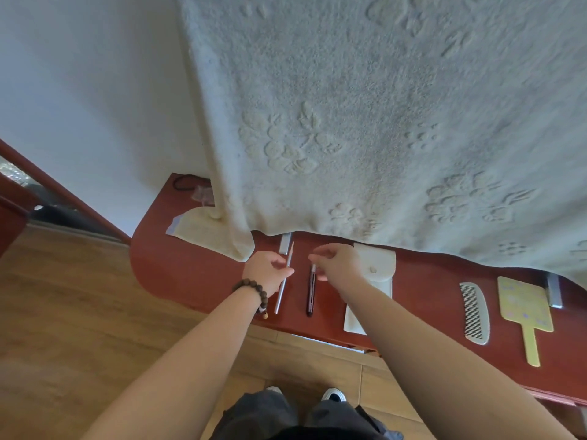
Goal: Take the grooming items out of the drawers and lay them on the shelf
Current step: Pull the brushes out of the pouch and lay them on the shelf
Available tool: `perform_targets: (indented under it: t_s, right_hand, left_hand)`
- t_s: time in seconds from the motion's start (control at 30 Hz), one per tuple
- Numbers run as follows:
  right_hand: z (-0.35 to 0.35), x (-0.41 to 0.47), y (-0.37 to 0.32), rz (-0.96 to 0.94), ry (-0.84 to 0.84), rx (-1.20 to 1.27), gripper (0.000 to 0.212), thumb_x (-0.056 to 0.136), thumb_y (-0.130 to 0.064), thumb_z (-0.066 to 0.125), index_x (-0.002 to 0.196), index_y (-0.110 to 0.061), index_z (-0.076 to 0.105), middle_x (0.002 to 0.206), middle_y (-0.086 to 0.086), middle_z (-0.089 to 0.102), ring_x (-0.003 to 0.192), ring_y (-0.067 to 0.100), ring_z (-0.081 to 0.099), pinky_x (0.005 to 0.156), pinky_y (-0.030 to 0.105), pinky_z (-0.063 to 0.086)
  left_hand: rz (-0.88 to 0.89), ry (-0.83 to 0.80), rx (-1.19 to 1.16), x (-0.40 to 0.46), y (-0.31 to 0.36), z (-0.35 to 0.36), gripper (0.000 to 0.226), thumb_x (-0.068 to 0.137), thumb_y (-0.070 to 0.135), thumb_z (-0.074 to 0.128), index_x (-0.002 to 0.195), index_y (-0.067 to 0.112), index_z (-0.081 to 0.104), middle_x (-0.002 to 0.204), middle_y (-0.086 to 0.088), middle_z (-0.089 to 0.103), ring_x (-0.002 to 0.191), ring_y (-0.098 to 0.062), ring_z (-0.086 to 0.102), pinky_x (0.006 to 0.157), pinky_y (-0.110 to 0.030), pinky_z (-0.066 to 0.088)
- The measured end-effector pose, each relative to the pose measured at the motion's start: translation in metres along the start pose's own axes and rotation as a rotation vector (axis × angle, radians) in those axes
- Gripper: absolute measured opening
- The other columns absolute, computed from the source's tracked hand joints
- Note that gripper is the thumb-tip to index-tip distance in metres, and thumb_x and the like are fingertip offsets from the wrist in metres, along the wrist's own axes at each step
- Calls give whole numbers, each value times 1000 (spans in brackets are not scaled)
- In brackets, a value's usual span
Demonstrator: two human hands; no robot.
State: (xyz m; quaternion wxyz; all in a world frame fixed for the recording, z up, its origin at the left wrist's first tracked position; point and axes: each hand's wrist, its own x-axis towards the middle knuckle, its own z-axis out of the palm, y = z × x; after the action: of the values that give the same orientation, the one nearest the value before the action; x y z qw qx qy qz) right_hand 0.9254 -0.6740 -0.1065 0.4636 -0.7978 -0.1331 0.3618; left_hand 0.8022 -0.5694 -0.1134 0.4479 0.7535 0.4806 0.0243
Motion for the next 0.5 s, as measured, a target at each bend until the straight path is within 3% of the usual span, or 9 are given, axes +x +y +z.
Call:
perform_targets:
  t_s: [0.13, 0.23, 0.33, 0.5]
  right_hand:
    - [17, 7, -2, 11, 16, -177, 9, 79, -17, 73, 83, -14, 65, 72, 2, 68, 58, 21, 68, 58, 29, 54]
    - [27, 16, -1, 3, 45, -310, 10, 76, -20, 74, 78, -18, 64, 73, 1, 69, 66, 18, 67, 63, 29, 52]
    - [36, 19, 0, -4, 46, -415, 9, 77, -19, 71, 78, -15, 63, 68, -1, 66, 70, 19, 66, 66, 32, 53]
    - [49, 20, 0, -34, 43, -588, 14, 82, -21, 67, 74, -14, 57, 80, 6, 67, 75, 26, 63, 60, 30, 46]
  left_hand:
    - [44, -21, 220, 17, 1, 6, 29, 83, 28, 72, 106, 11, 69, 118, -3, 65, 109, -21, 61, 95, -32, 48]
    - [41, -39, 305, 24, 1, 10, 20, 83, 32, 71, 90, 14, 67, 111, -3, 68, 105, -21, 62, 88, -31, 48]
    - [52, -31, 345, 29, 0, 14, 25, 84, 32, 69, 99, 12, 67, 110, -3, 68, 104, -21, 62, 89, -32, 50]
    - [64, 3, 374, 30, -5, 15, 25, 85, 32, 69, 100, 13, 65, 105, -2, 68, 100, -20, 62, 80, -28, 45]
